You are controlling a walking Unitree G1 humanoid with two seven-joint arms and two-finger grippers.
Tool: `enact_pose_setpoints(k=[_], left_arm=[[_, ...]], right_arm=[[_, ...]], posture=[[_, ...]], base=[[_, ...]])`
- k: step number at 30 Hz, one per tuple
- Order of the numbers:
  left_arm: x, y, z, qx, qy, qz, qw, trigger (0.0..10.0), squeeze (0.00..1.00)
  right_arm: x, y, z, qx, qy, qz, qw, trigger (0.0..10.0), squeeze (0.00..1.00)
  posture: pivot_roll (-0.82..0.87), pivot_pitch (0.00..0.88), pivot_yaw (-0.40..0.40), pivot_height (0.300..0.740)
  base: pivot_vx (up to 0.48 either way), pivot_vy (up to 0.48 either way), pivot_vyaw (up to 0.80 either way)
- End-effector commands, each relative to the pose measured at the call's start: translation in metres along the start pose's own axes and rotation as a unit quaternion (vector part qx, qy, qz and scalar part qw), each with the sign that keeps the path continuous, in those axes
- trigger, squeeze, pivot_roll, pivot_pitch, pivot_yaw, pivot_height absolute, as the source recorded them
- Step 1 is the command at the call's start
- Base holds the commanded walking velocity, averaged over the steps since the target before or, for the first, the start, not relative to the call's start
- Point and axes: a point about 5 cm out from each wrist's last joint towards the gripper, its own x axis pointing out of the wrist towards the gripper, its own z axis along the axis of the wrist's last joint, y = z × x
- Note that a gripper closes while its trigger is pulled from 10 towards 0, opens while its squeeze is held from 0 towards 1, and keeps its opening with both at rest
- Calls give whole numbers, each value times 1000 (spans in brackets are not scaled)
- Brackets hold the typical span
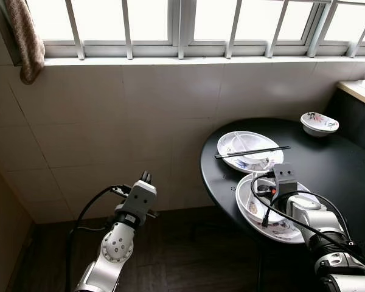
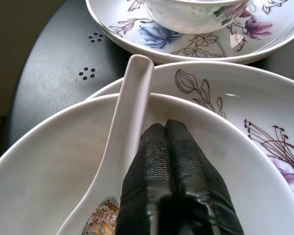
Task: Kitchen organization
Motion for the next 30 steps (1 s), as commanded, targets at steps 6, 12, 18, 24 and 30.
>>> enact_pose_setpoints(k=[6,12,18,24,30], left_arm=[[3,-4,2,2,-6,-11,1000,10000,0],[4,-5,2,2,-6,-13,1000,10000,0],[3,-5,3,1,-7,-13,1000,10000,0],[3,-6,3,0,-7,-13,1000,10000,0],[3,-7,3,0,-8,-16,1000,10000,0]], right_arm=[[-1,1,16,37,-39,-18,998,10000,1000],[-2,9,20,48,-53,10,997,10000,1000],[-2,14,23,39,-57,18,997,10000,1000],[-6,12,30,19,-88,-21,996,10000,1000],[-13,14,50,26,-172,-30,984,10000,1000]], posture=[[-80,0,-36,740],[-80,0,-35,740],[-79,0,-38,740],[-79,0,-39,740],[-84,0,-36,740]], base=[[0,0,0],[0,0,0],[0,0,0],[0,0,0],[0,0,0]])
